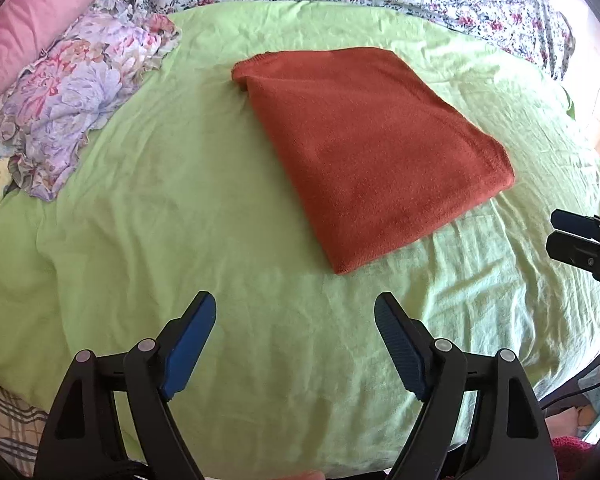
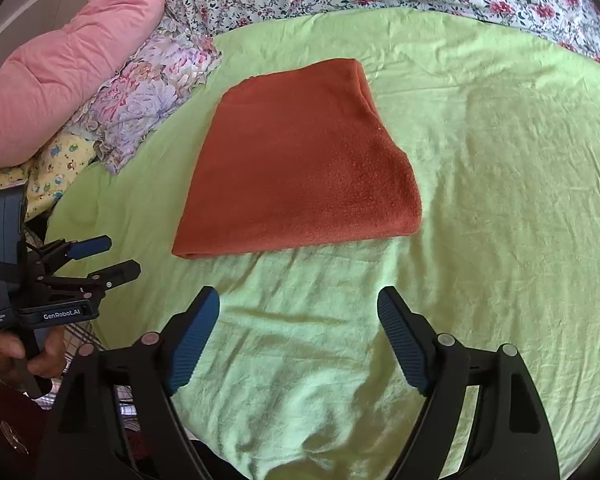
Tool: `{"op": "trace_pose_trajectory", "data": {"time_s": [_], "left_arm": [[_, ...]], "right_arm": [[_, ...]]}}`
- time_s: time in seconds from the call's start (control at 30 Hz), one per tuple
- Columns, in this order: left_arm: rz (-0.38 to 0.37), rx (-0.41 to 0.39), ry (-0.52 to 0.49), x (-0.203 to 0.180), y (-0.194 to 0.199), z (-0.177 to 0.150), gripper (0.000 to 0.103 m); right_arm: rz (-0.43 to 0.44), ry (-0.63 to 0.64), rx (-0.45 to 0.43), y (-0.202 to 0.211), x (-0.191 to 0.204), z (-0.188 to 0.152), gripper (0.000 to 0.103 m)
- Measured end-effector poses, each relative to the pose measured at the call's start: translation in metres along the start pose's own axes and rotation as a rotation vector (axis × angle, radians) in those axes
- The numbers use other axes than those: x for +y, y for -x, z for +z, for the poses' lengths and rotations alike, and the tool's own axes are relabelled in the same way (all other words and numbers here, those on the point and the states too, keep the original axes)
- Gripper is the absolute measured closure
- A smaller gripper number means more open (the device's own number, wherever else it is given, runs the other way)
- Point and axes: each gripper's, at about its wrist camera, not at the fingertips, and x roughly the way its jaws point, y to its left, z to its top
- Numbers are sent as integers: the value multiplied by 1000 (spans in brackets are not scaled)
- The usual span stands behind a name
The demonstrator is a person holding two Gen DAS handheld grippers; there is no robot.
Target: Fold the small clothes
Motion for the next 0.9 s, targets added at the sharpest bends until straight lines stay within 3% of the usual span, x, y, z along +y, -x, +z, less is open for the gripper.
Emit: {"op": "trace_pose_trajectory", "data": {"time_s": [0.33, 0.5, 0.9], "left_arm": [[59, -44, -21, 2, 8, 26, 16], [53, -67, -12, 1, 3, 38, 15], [79, -41, -25, -11, -20, 55, 15]], "right_arm": [[-21, 56, -11, -3, 13, 19, 15], [-25, 58, -17, -8, 12, 30, 14], [-30, 44, 11, -34, 2, 44, 13]]}}
